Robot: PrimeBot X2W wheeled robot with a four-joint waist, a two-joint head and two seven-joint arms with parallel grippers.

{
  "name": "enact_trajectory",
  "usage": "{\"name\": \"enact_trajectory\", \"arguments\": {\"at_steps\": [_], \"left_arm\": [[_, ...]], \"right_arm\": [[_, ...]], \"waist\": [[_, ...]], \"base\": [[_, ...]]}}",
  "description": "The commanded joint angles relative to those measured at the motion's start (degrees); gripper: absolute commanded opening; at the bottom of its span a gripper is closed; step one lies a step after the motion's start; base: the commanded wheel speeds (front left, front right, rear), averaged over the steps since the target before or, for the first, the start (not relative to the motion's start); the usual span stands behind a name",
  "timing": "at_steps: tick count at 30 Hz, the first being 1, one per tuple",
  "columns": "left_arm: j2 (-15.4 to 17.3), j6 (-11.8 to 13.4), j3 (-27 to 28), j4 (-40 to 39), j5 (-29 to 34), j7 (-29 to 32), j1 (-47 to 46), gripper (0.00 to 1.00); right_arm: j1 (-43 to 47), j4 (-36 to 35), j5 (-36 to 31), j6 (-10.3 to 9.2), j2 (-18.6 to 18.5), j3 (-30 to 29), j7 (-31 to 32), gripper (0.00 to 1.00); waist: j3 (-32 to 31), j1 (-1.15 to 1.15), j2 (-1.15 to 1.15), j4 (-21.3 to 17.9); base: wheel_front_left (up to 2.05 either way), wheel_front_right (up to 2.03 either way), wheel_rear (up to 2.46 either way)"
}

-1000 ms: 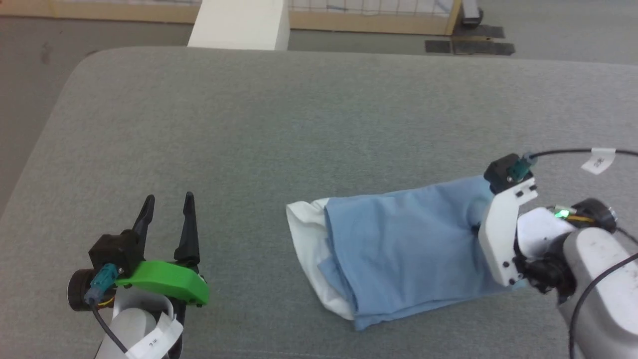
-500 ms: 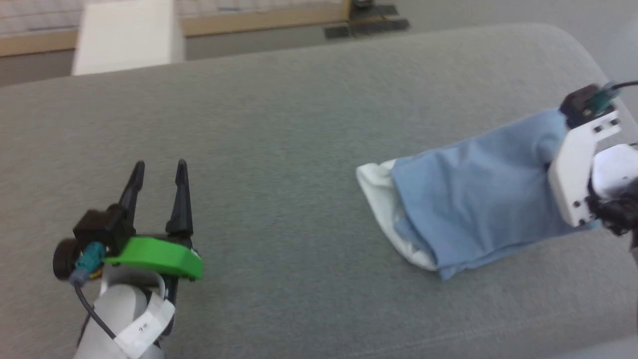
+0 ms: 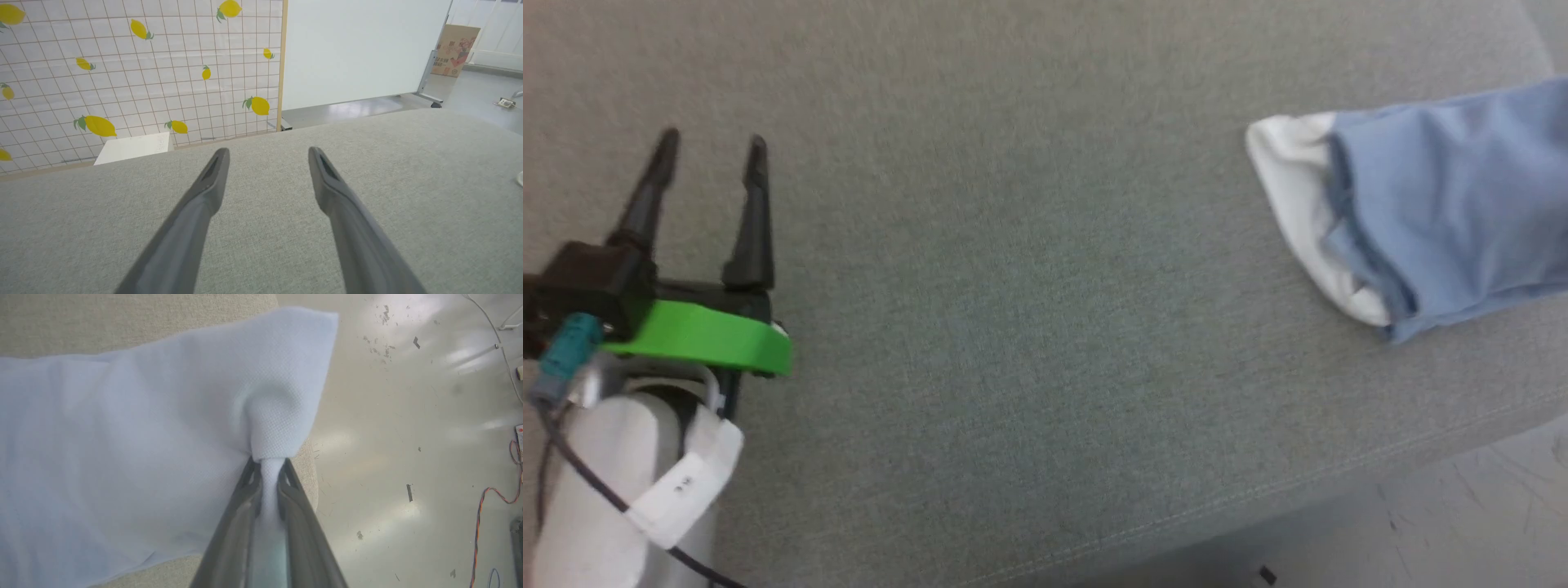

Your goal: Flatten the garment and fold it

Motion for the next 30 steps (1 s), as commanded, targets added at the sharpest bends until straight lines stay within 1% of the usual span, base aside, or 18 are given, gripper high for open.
{"name": "enact_trajectory", "arguments": {"at_steps": [1,4,6,9,10,11,14,16,19,21,24,27,30], "left_arm": [[1.2,0.4,0.6,-1.6,0.4,0.9,-1.0,1.0],[2.4,0.7,1.3,-4.7,0.5,2.8,-1.4,1.0],[3.4,1.0,2.0,-6.6,0.7,4.0,-1.4,1.0],[4.3,1.3,2.8,-8.4,0.7,5.1,-1.0,1.0],[4.6,1.3,2.9,-8.9,0.6,5.5,-0.9,1.0],[4.7,1.4,3.0,-9.3,0.6,5.8,-0.8,1.0],[5.1,1.6,3.3,-10.1,0.6,6.4,-0.6,1.0],[5.3,1.6,3.3,-10.1,0.6,6.5,-0.3,1.0],[5.1,1.7,3.1,-9.2,0.3,6.0,0.1,1.0],[4.5,1.8,2.9,-8.1,-0.1,5.2,0.5,1.0],[3.0,2.0,2.5,-5.5,-0.9,3.2,1.2,1.0],[1.1,2.2,2.1,-2.0,-2.1,0.6,1.9,1.0],[-0.5,2.5,1.9,1.0,-3.1,-1.7,2.6,1.0]], "right_arm": [[-1.8,0.9,-1.6,-0.09,0.3,-2.2,-0.9,0.0],[-3.4,2.5,-4.9,-0.09,0.8,-7.3,-1.9,0.0],[-4.6,3.5,-7.3,-0.09,2.0,-10.8,-2.4,0.0],[-6.1,4.9,-10.7,-0.09,3.3,-14.6,-3.7,0.0],[-6.4,5.3,-12.5,-0.09,3.6,-15.6,-4.4,0.44],[-6.7,5.7,-13.8,-0.09,3.8,-16.4,-4.8,1.0],[-7.8,6.9,-16.0,-0.09,5.3,-18.8,-6.3,1.0],[-8.3,7.2,-16.5,-0.09,5.9,-19.3,-7.8,1.0],[-9.2,7.4,-15.8,-0.09,6.5,-19.2,-10.8,1.0],[-10.2,6.6,-13.8,-0.09,6.7,-18.2,-13.8,1.0],[-11.7,4.0,-9.4,-0.09,7.1,-15.3,-18.7,1.0],[-12.0,-0.1,-4.9,-0.09,6.4,-10.6,-23.7,1.0],[-12.1,-4.4,-1.1,-0.09,6.6,-6.0,-27.1,1.0]], "waist": [[10.8,-0.01,0.0,-0.3],[13.3,-0.01,0.0,0.6],[14.6,-0.01,0.0,0.8],[15.3,-0.01,0.0,0.7],[15.4,-0.01,0.0,0.8],[15.4,-0.01,0.0,0.8],[15.1,-0.01,0.0,0.5],[14.6,-0.01,0.0,0.2],[13.0,-0.01,0.0,-0.1],[11.2,-0.01,0.0,0.0],[7.4,-0.01,0.0,0.8],[2.7,-0.01,0.0,2.2],[-1.3,-0.01,0.0,3.9]], "base": [[0.0,0.0,0.0],[0.0,0.0,0.0],[0.0,0.0,0.0],[0.0,0.0,0.0],[0.0,0.0,0.0],[0.0,0.0,0.0],[0.0,0.0,0.0],[0.0,0.0,0.0],[0.0,0.0,0.0],[0.0,0.0,0.0],[0.0,0.0,0.0],[0.0,0.0,0.0],[0.0,0.0,0.0]]}}
